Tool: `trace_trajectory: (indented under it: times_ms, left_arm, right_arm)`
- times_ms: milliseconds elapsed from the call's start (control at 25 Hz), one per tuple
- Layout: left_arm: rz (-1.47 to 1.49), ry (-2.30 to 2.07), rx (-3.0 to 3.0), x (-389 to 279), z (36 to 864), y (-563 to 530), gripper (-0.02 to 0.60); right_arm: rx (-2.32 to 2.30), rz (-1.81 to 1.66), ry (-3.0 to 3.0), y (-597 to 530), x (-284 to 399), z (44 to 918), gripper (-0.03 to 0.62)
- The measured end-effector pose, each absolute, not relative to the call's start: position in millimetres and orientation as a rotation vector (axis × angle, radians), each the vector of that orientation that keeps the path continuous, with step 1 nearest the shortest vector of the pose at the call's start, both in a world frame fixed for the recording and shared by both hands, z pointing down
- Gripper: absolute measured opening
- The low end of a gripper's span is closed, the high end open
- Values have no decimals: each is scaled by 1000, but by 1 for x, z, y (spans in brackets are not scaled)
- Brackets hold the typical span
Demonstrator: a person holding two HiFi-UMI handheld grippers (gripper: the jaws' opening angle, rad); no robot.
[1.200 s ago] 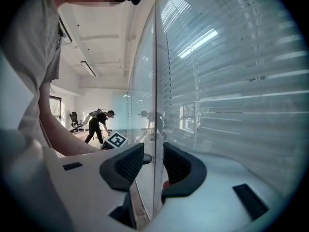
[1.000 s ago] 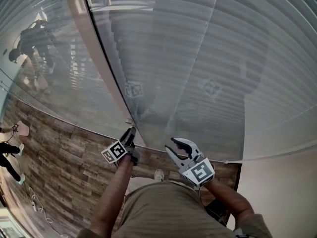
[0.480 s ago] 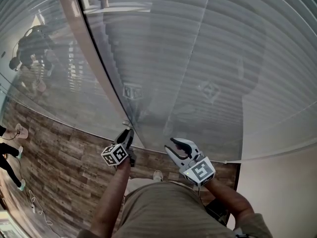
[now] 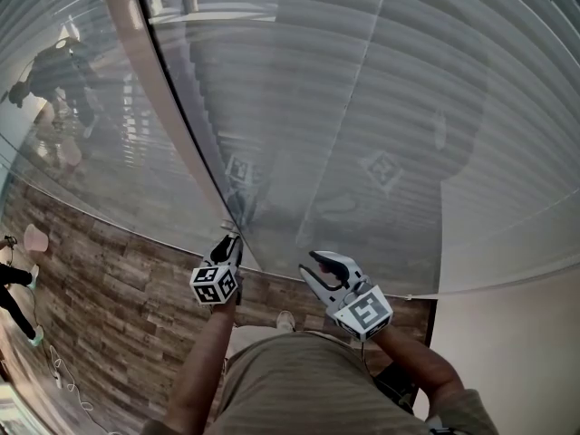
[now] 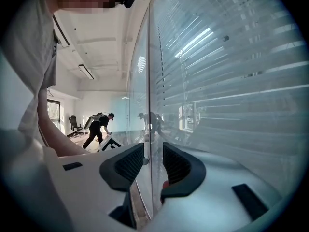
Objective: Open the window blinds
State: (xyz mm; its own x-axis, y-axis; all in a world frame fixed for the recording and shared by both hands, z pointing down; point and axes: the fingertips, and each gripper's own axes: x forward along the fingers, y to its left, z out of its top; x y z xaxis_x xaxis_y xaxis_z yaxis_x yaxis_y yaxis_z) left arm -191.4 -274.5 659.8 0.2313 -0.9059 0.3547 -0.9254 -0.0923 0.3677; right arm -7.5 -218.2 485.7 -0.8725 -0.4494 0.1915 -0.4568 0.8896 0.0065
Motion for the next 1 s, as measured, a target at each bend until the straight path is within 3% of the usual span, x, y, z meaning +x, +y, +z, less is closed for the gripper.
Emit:
trace_trajectory:
  times_ms: [1000]
  left_arm:
    - [707, -1898, 2103, -188, 669, -278, 134]
  right_arm:
    - [722, 77, -2864, -219, -1, 492, 123]
